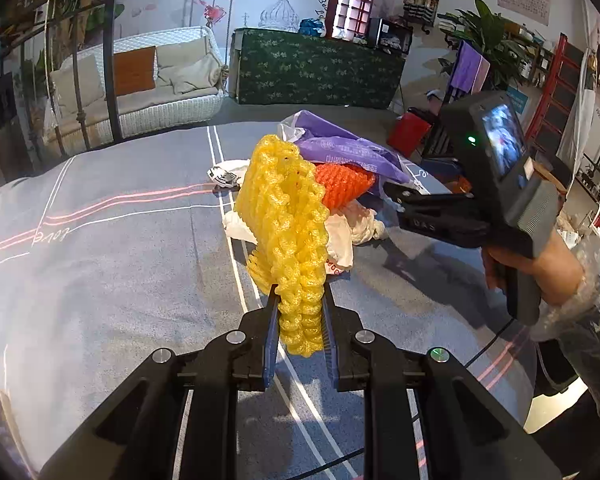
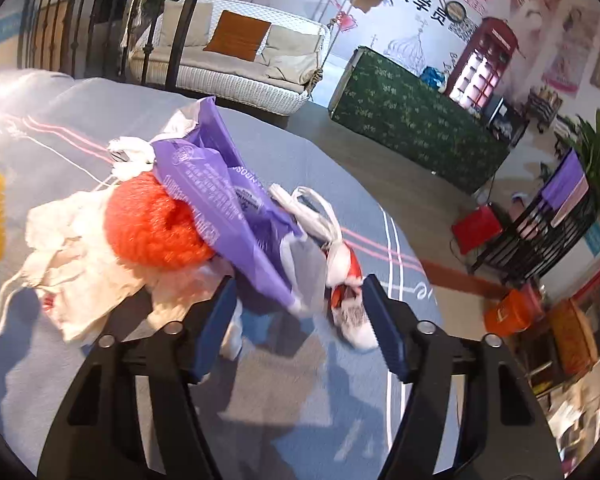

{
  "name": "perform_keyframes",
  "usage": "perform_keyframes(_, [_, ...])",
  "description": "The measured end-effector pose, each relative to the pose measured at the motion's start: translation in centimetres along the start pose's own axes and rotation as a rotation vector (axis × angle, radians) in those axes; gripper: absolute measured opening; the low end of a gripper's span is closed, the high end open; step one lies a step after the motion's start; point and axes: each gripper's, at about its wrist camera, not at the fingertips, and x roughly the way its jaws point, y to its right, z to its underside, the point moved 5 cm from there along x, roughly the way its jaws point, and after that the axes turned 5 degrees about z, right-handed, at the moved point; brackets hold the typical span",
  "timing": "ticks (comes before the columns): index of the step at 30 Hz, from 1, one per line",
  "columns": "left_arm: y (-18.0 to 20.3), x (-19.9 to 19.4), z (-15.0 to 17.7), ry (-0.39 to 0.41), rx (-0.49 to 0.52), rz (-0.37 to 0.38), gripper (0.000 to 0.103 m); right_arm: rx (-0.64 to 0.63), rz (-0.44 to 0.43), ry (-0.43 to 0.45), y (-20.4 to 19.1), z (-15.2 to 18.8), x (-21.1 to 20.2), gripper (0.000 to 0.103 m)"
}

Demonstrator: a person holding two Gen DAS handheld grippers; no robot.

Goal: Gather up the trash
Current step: 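Grasp the purple plastic bag with the right tool while the left tool holds the yellow net, then carry the purple bag into the bin and release with the right tool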

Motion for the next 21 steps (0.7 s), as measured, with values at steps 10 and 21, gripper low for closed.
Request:
perform_keyframes(10, [0.1, 0.4, 0.4, -0.019, 0.01, 0.017, 0.019, 0.03, -0.026, -0.024, 0.2, -0.2, 0.1, 0.015])
perform_keyframes(21, [0.6, -0.1, 0.6, -0.006, 0.021, 0.032, 0.019, 0.222, -0.085, -0.056, 2.4, 2.2, -5.1, 0.009])
